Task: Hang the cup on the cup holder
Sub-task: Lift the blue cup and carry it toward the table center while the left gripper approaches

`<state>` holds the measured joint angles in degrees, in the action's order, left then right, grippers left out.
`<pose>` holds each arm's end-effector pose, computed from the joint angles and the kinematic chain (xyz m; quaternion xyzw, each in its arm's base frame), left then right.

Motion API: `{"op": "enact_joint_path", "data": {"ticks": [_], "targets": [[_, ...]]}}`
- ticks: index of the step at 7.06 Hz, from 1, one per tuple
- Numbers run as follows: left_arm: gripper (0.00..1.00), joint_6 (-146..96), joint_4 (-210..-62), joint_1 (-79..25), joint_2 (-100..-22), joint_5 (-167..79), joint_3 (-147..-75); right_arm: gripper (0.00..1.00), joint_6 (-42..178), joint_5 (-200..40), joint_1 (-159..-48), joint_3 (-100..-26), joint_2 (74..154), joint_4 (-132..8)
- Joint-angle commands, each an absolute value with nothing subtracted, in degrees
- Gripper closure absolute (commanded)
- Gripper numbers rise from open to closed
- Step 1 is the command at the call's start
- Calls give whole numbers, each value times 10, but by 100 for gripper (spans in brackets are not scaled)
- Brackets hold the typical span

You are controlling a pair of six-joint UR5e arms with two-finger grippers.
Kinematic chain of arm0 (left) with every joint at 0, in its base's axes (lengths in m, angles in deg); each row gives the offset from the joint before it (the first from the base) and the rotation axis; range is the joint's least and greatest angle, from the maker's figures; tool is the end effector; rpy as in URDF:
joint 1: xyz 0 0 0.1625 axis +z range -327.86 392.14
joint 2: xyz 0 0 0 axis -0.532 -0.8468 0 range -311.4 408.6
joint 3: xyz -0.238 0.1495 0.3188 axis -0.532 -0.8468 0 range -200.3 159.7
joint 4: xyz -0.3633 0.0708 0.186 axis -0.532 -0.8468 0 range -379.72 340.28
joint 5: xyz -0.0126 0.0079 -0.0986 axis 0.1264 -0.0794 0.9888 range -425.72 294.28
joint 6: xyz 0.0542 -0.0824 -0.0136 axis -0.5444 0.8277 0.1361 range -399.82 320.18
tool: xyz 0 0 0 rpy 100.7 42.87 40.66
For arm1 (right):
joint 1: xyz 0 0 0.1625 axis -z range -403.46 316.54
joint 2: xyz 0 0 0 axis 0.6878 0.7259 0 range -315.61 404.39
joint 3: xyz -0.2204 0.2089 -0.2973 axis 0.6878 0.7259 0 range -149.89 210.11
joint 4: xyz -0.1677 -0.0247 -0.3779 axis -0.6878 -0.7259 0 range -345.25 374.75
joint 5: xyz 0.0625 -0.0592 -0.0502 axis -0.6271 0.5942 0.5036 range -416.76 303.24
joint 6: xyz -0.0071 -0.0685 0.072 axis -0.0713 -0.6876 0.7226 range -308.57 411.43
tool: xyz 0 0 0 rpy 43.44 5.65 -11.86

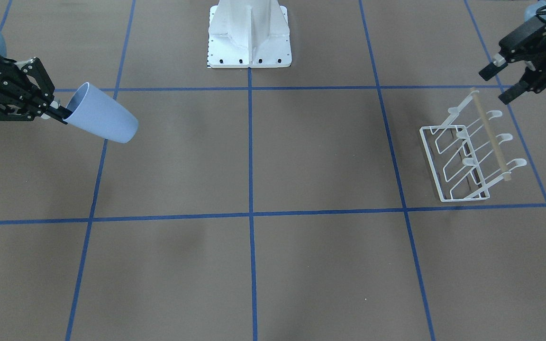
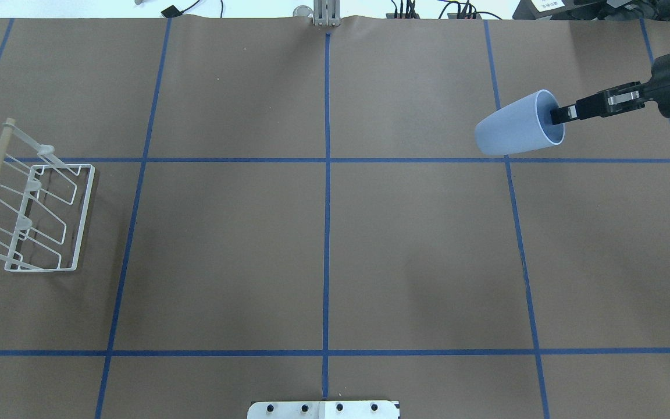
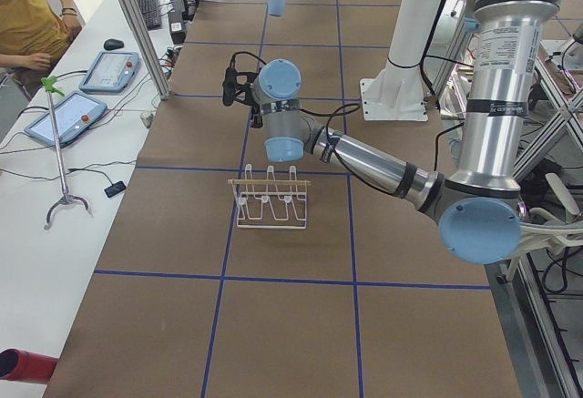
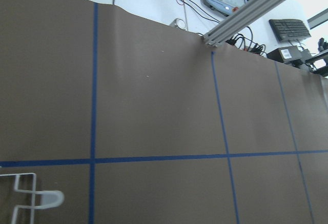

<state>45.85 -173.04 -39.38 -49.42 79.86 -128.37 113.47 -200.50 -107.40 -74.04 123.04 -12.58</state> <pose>0.1000 -0.4609 0.3116 0.1212 0.6946 -0.0747 0.7052 -0.1720 -0.4721 0.3126 0.2204 -0.6649 -0.1012 0.7065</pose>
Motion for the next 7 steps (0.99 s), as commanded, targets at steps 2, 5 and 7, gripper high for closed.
{"op": "enact_joint_path", "data": {"ticks": [2, 5, 7], "targets": [[2, 706, -1801, -326, -595, 786, -1293, 100, 1310, -1939, -1004, -740, 1187, 38], [2, 828, -1907, -190, -599, 620, -1319, 100, 1352, -1736, -834, -740, 1187, 186], [2, 886, -1962, -149, -599, 578, -1319, 100, 1351, -1631, -732, -738, 1177, 277]]}}
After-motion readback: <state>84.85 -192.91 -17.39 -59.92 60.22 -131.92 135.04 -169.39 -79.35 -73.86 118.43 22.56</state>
